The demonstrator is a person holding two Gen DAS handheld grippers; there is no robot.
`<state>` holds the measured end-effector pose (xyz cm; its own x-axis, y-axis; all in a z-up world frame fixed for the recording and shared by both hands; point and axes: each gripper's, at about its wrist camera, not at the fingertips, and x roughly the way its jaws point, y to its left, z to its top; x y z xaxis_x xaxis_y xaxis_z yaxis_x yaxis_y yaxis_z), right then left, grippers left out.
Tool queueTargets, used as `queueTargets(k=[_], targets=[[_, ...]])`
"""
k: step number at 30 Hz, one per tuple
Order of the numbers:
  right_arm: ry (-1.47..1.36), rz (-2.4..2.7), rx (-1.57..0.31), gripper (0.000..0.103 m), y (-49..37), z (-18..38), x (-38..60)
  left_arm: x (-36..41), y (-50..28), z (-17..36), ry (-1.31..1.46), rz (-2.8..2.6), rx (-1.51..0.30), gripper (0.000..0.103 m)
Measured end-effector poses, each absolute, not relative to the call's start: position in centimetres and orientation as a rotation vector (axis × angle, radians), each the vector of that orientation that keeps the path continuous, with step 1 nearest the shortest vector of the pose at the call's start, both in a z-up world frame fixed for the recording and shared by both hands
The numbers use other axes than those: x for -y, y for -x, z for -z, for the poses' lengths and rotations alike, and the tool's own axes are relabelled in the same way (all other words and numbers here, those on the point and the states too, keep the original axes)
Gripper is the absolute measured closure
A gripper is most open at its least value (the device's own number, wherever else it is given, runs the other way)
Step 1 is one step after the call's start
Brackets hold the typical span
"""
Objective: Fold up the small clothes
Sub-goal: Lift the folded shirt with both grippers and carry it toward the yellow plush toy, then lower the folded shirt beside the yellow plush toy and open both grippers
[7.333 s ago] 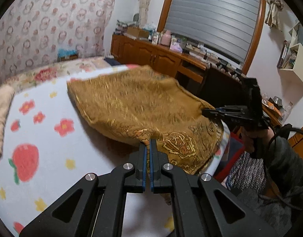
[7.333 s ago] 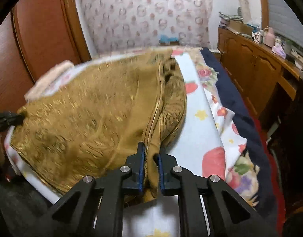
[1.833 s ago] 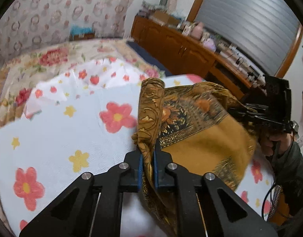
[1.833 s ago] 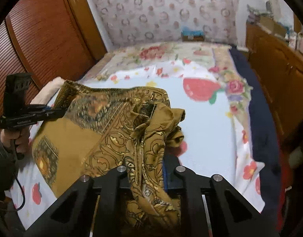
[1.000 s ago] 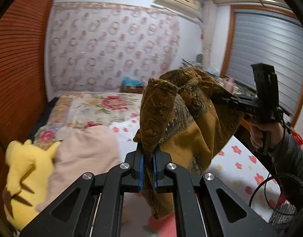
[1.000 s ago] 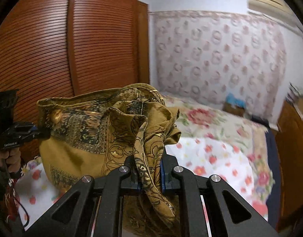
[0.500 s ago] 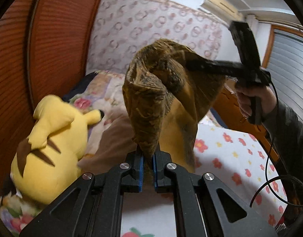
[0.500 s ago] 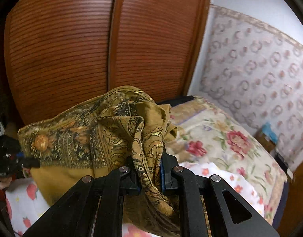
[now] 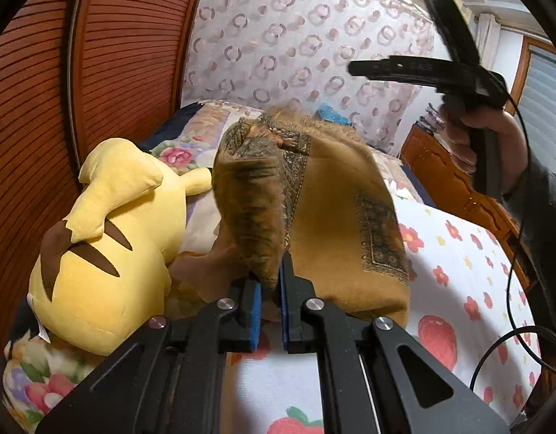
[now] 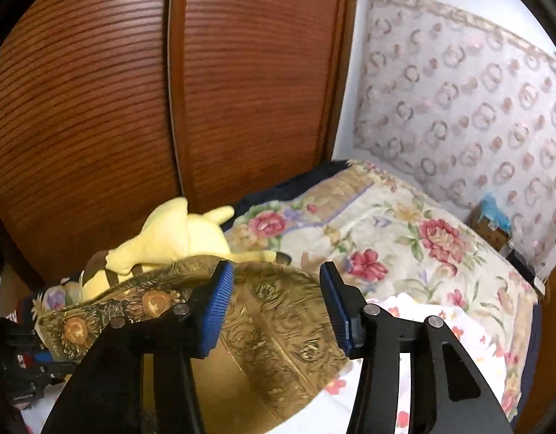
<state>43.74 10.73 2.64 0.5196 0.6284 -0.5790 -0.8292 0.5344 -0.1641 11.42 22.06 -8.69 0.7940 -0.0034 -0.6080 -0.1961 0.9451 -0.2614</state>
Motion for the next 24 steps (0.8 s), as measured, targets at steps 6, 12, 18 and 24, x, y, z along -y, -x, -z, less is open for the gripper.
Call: queueTargets(k=[6,12,18,24], targets=[[0.447,-0.895,-0.549,0.051,-41.2,1.9,-9.3,-21.8,-11.1,8.0,0.252,-0.152,-0.630,0.053],[0.335,-0.867,-0.581,0.051,-39.6,3.1,-5.8,-21.1,-9.7,5.6,0.177,-0.192,-0.557,0.017],[0.287,-0.835,-0.550,0.051,-35.1,2.5,-0.8,-18.9,-9.6,4.1,0.139,-0.183,-0.549,0.016],[0.230,-0.800,-0.500,0.045,-29.0,1.4,4.6,-15.7,-9.3,3.2,0.149,-0.133,-0.530,0.016]])
